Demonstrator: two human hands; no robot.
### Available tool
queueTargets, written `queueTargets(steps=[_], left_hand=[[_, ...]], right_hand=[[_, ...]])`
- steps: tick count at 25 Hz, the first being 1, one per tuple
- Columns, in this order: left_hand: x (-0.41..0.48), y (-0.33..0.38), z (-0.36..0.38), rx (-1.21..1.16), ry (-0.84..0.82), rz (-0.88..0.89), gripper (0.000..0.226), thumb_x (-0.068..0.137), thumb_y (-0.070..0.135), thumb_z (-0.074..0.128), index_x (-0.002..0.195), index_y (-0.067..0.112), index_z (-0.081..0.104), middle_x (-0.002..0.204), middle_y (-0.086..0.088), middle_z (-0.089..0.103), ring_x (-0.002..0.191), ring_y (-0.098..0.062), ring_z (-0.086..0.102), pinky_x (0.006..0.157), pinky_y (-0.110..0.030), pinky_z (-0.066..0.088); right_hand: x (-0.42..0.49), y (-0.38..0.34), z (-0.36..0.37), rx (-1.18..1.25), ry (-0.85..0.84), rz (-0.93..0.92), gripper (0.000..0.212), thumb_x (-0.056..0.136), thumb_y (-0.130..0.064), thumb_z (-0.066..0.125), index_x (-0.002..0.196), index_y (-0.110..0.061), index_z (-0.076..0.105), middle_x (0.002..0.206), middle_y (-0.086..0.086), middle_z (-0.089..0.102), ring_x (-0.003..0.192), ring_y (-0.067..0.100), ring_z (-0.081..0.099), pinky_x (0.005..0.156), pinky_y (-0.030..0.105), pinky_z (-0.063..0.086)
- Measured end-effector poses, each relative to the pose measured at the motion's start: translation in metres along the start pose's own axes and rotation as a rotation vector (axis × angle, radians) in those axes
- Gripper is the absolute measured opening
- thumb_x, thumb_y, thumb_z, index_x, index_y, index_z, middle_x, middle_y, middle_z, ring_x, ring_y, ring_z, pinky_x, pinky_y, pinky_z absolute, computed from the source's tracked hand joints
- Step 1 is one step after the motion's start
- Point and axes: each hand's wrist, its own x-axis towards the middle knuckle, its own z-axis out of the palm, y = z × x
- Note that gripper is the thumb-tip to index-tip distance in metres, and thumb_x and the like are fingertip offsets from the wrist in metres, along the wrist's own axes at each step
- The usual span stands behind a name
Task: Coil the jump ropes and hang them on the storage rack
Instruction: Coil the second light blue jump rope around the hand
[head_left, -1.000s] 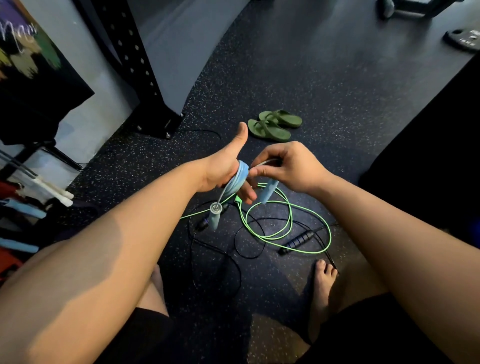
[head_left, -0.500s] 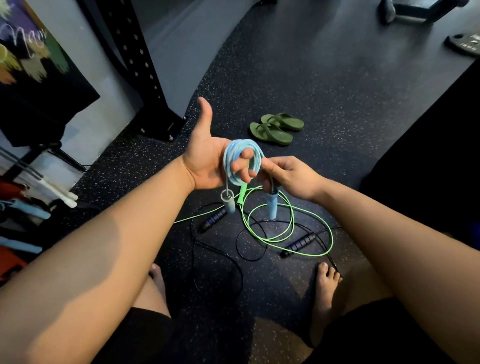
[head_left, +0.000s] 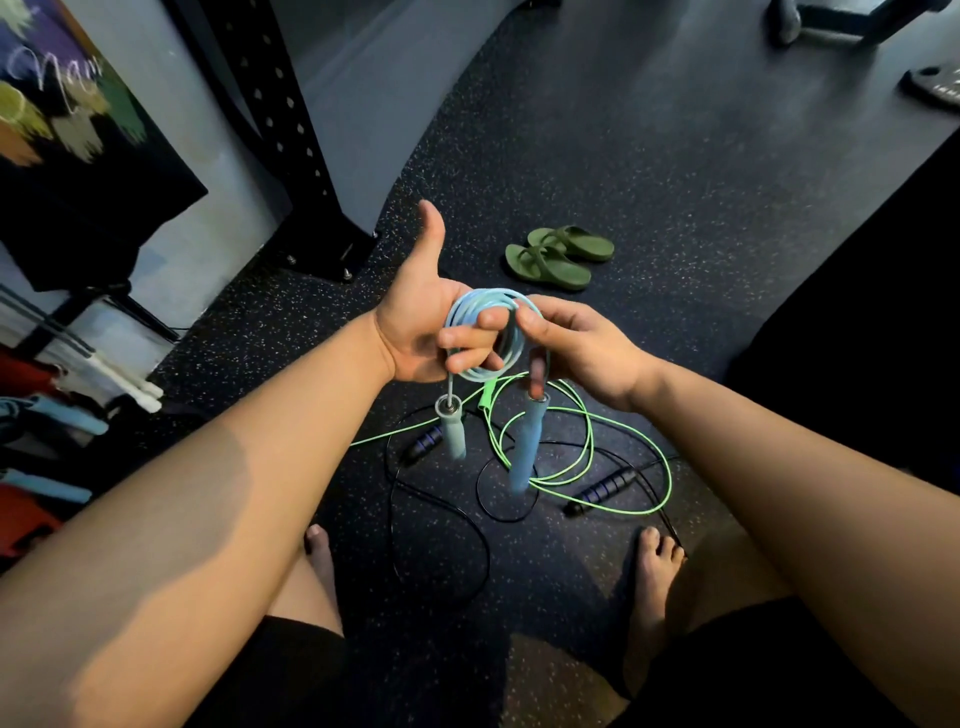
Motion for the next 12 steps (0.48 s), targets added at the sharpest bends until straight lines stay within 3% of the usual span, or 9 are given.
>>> queueTargets(steps=[3, 7, 10, 12], left_hand=[[0.000, 0.005, -0.001, 0.062, 0.042, -0.030, 0.111, 0.064, 0.098, -0.015, 0.057, 0.011, 0.053, 0.033, 0.003, 0.033, 0.030, -0.020, 0.039, 0.080, -0.034, 0.047], [-0.009, 0.013, 0.005, 0.121, 0.237, 0.017, 0.110, 0.070, 0.096, -0.012, 0.056, 0.009, 0.053, 0.033, 0.003, 0.026, 0.028, -0.018, 0.028, 0.075, -0.032, 0.048], [-0.022, 0.015, 0.013, 0.108, 0.367, 0.074, 0.108, 0.075, 0.094, -0.009, 0.055, 0.006, 0.051, 0.033, 0.001, 0.025, 0.026, -0.016, 0.023, 0.056, -0.027, 0.050], [-0.034, 0.015, 0.016, 0.125, 0.505, 0.142, 0.106, 0.078, 0.092, -0.006, 0.057, 0.005, 0.050, 0.033, 0.000, 0.027, 0.027, -0.015, 0.021, 0.044, -0.023, 0.042]], right_hand=[[0.002, -0.005, 0.008, 0.113, 0.018, -0.014, 0.023, 0.101, -0.027, 0.052, 0.109, -0.012, 0.068, 0.079, -0.003, 0.070, 0.057, 0.010, 0.058, 0.074, 0.045, 0.048], [0.010, -0.016, 0.017, 0.112, 0.073, -0.054, 0.018, 0.102, -0.017, 0.051, 0.105, -0.005, 0.065, 0.082, 0.001, 0.073, 0.063, 0.015, 0.068, 0.078, 0.042, 0.055], [0.016, -0.023, 0.028, 0.074, 0.086, -0.108, 0.023, 0.094, -0.026, 0.058, 0.102, -0.006, 0.068, 0.087, 0.005, 0.074, 0.067, 0.018, 0.069, 0.081, 0.047, 0.057], [0.020, -0.028, 0.040, 0.066, 0.090, -0.151, 0.024, 0.092, -0.029, 0.060, 0.100, -0.008, 0.069, 0.086, 0.007, 0.073, 0.069, 0.019, 0.069, 0.083, 0.051, 0.056]])
